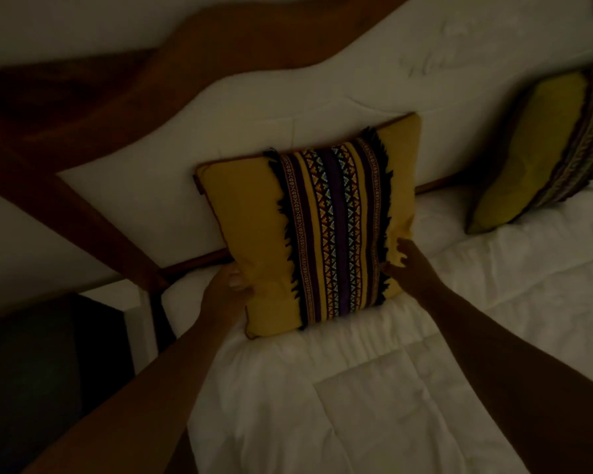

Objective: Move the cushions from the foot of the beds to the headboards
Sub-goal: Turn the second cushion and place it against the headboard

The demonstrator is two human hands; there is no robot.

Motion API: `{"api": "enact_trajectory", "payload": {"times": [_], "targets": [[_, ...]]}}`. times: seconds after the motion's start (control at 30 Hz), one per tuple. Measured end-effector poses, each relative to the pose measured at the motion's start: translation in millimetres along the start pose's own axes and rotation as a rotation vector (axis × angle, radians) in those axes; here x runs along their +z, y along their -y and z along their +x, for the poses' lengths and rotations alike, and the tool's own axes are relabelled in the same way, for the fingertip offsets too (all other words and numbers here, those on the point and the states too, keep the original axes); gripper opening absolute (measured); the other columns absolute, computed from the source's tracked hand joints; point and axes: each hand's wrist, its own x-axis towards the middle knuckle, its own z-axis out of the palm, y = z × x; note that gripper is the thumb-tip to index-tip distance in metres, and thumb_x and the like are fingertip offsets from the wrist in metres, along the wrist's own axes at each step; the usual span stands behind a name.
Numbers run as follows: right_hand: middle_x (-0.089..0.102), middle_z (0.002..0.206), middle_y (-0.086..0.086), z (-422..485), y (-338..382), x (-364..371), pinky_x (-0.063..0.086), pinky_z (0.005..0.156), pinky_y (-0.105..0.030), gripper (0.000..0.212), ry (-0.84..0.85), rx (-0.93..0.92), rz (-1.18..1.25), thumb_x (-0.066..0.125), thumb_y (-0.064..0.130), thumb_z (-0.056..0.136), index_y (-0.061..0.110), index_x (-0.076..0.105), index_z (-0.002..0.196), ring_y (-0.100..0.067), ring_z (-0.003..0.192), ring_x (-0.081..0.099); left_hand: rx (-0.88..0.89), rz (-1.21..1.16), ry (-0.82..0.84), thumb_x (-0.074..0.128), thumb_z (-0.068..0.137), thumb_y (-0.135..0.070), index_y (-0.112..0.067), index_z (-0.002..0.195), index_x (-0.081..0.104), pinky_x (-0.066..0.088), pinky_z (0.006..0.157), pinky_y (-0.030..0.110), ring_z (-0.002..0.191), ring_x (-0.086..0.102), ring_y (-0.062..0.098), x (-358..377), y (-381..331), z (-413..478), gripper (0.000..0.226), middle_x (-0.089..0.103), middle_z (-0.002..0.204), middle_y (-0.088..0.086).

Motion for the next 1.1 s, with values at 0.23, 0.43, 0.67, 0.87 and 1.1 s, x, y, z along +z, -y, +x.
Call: {"api": "enact_trajectory", "payload": {"times": [0.23,0.43,0.67,0.87,1.1], "targets": [[0.05,0.147,-0.011,-124,23,-12,0.038,0.092,-0.028,0.066,0.024,-0.092,-0.133,0.073,0.024,0.089,0.011,0.042,0.146,-0.022,0.116,0.053,0.131,0.339,0.237,0.071,0.089,-0.02,-0.012,0.147,0.04,0.042,0.09,0.02,0.115,0.051,0.016,-33,-56,-87,0.066,0.051,0.138,0.006],[0.042,0.154,-0.01,-237,44,-33,0.036,0.107,-0.032,0.077,-0.008,-0.168,-0.266,0.07,0.036,0.089,0.012,0.032,0.153,-0.028,0.136,0.045,0.299,0.57,0.23,0.068,0.091,-0.022,-0.009,0.141,0.049,0.043,0.1,0.027,0.12,0.055,0.022,-64,-83,-175,0.056,0.055,0.138,0.011],[0.058,0.136,-0.01,-328,47,-39,0.039,0.088,-0.026,0.063,-0.046,-0.246,-0.384,0.07,0.04,0.088,0.015,0.046,0.14,-0.026,0.119,0.058,0.436,0.731,0.268,0.068,0.09,-0.027,-0.009,0.141,0.047,0.04,0.101,0.027,0.125,0.052,0.024,-90,-90,-260,0.058,0.054,0.14,0.011],[0.058,0.136,-0.012,-369,27,-31,0.047,0.091,-0.032,0.066,-0.056,-0.235,-0.434,0.07,0.042,0.087,0.015,0.045,0.141,-0.029,0.12,0.058,0.496,0.773,0.206,0.058,0.097,-0.024,0.0,0.132,0.054,0.037,0.087,0.013,0.118,0.058,0.029,-102,-66,-308,0.043,0.061,0.131,0.02],[0.058,0.136,-0.013,-382,27,-32,0.044,0.092,-0.032,0.064,-0.084,-0.26,-0.436,0.071,0.038,0.087,0.012,0.046,0.139,-0.03,0.123,0.057,0.472,0.762,0.156,0.058,0.096,-0.034,-0.002,0.136,0.049,0.038,0.101,0.027,0.125,0.053,0.027,-111,-61,-325,0.052,0.055,0.139,0.017]]}}
